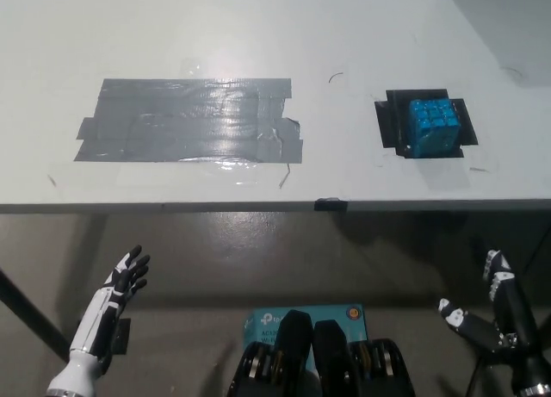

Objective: A rubick's cube is kept in the black marked spot on the table and the robot uses its right arm to pick it up and hands it to a person

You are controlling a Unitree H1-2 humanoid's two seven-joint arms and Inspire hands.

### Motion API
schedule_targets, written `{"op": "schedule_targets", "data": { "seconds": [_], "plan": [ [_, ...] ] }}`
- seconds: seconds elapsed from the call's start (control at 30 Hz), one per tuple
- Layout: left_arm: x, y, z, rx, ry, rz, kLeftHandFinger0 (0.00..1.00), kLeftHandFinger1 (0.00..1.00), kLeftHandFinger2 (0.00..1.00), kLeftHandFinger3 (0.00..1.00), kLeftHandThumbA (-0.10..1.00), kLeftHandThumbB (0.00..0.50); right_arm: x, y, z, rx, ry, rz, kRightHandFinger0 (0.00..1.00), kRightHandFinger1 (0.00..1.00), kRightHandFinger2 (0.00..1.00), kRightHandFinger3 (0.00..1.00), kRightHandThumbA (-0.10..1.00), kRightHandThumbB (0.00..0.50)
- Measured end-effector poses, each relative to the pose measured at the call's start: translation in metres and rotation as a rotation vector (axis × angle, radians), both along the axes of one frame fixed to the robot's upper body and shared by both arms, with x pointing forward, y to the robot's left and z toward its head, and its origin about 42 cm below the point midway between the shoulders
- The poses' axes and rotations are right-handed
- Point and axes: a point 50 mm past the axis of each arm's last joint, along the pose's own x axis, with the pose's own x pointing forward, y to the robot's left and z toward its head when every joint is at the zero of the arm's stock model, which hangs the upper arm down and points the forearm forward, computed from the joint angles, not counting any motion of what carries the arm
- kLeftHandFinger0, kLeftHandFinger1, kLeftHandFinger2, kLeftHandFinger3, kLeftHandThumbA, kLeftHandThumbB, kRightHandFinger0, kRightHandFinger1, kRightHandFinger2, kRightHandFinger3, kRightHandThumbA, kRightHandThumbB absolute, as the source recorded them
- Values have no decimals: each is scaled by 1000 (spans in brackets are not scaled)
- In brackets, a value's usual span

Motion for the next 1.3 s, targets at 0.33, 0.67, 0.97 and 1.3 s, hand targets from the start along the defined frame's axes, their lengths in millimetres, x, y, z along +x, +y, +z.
{"op": "schedule_targets", "data": {
  "seconds": [0.33, 0.67, 0.97, 1.3],
  "plan": [
    [0, 0, 0, -1, 0, -3, 1000, 1000, 1000, 1000, 1000, 268, 36, 13, 130, -34, -433, -118, 1000, 1000, 1000, 1000, 916, 345],
    [4, -1, 5, -5, -16, -6, 1000, 1000, 1000, 1000, 1000, 251, 124, 24, 174, -22, -333, -143, 1000, 1000, 1000, 1000, 983, 403],
    [7, -2, 7, -5, -22, -9, 1000, 1000, 1000, 1000, 1000, 251, 181, 30, 147, -11, -93, -151, 1000, 1000, 1000, 1000, 936, 421],
    [8, -3, 9, -6, -28, -10, 1000, 1000, 1000, 1000, 1000, 240, 209, 37, 104, 2, 117, -141, 1000, 1000, 1000, 1000, 963, 453]
  ]
}}
